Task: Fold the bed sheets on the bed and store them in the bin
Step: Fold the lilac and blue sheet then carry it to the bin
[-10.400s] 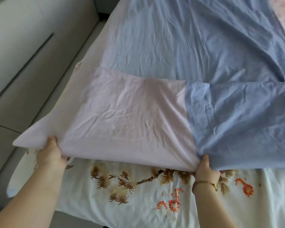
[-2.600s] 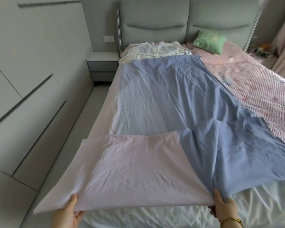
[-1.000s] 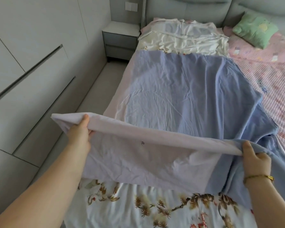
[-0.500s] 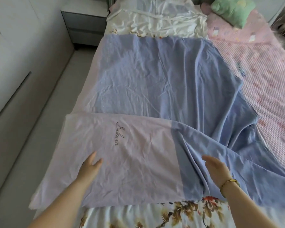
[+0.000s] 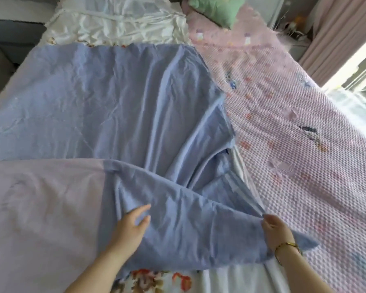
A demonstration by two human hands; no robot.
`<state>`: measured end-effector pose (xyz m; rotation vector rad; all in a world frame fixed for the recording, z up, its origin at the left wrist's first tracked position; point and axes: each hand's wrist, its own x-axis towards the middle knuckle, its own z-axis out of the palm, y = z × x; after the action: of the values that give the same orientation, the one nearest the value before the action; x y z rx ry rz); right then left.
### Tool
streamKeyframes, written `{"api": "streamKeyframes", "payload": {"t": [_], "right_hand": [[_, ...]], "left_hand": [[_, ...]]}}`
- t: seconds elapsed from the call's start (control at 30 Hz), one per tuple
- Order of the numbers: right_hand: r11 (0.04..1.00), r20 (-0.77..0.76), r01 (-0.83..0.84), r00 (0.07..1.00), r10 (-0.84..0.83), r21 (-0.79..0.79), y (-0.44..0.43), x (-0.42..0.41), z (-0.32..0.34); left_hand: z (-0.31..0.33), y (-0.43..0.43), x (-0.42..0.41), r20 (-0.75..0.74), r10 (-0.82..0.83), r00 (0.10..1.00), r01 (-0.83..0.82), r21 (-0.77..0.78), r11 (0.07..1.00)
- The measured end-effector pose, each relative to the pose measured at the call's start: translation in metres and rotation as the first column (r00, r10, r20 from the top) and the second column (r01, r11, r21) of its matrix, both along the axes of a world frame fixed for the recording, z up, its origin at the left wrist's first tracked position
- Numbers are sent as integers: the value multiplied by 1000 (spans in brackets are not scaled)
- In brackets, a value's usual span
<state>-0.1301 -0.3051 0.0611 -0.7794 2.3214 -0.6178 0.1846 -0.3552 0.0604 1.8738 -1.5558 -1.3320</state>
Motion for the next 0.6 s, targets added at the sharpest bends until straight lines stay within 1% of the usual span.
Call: {"api": "streamKeyframes", "payload": {"t": [0.03, 0.07, 0.13, 0.17, 0.23, 0.27, 0.3, 0.33, 0.37, 0.4, 0.47, 0.53, 0.6], "right_hand": [[999, 24, 7, 1000, -8, 34, 0, -22, -7], [996, 14, -3, 1000, 2, 85, 2, -47, -15], [988, 33, -87, 996, 83, 127, -8, -78, -29], [981, 70, -128, 990, 119, 144, -17, -95, -37], [951, 202, -242, 958, 203, 193, -35, -108, -48], [915, 257, -326, 930, 264, 240, -40, -106, -53], [851, 288, -423, 896, 339, 311, -44, -112, -62], [783, 282, -502, 863, 420, 368, -45, -107, -64], [739, 270, -537, 843, 464, 406, -46, -105, -64], [727, 275, -557, 830, 485, 401, -46, -110, -67], [740, 304, -572, 818, 488, 354, -45, -114, -68], [772, 327, -571, 813, 482, 279, -42, -117, -66], [775, 304, -590, 798, 520, 225, -35, -120, -60]], "left_hand": [[-5, 0, -31, 7, -44, 999, 44, 38, 998], [-13, 2, -67, 10, -72, 997, 71, 93, 993], [-20, 1, -118, 8, -83, 997, 81, 117, 990], [-25, -2, -146, 13, -90, 996, 88, 129, 988], [-29, -14, -187, 59, -98, 993, 90, 128, 988], [-27, -22, -199, 88, -102, 991, 90, 128, 988], [-30, -31, -221, 127, -107, 986, 88, 147, 985], [-30, -39, -230, 141, -103, 985, 80, 156, 985], [-31, -47, -241, 150, -102, 983, 78, 158, 984], [-34, -56, -257, 175, -98, 980, 66, 180, 981], [-38, -75, -278, 301, -119, 946, 55, 213, 976], [-43, -92, -297, 453, -174, 874, 82, 216, 973], [-49, -106, -315, 534, -185, 825, 90, 199, 976]]}}
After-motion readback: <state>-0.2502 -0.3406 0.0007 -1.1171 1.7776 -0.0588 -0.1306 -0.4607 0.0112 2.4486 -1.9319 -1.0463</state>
